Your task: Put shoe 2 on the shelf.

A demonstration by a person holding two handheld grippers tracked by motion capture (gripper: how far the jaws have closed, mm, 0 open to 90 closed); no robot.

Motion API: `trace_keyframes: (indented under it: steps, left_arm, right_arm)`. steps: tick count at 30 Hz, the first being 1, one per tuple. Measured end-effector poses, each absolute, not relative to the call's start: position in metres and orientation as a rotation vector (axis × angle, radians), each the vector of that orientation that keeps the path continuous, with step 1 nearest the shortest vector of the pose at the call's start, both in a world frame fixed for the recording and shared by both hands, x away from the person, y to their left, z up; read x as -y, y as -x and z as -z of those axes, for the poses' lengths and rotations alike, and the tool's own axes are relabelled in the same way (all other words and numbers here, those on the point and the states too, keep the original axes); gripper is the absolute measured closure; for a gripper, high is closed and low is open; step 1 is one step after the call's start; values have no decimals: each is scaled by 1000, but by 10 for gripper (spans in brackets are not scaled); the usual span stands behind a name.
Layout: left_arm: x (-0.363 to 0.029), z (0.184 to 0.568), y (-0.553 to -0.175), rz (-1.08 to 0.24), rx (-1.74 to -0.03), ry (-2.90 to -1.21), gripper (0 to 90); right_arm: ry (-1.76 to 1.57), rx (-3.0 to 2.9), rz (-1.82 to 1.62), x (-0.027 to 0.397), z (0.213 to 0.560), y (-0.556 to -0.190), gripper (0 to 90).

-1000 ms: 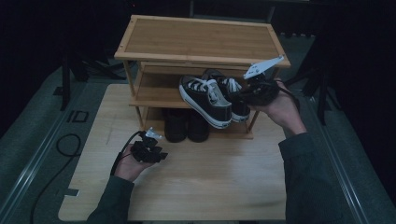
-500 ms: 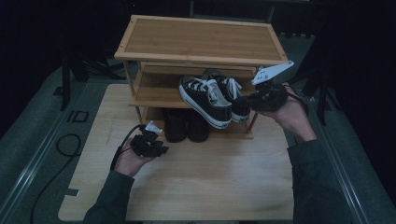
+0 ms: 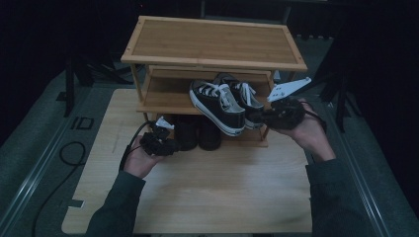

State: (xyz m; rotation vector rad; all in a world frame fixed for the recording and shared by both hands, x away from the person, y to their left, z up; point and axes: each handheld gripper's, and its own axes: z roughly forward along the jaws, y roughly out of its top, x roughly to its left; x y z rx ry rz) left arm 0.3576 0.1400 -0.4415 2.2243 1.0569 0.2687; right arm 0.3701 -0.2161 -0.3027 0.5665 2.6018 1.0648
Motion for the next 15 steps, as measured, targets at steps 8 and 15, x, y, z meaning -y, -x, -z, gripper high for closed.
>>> trace_keyframes:
  steps: [8, 15]
  left_arm:
    - [-133, 419, -363, -328, -1019, -2181, 716]
    - [-121, 398, -372, -404, -978, -2164, 784]
  right_arm:
    - [-559, -2618, -1075, 218, 311, -364, 866]
    - [-569, -2638, -1081, 221, 324, -362, 865]
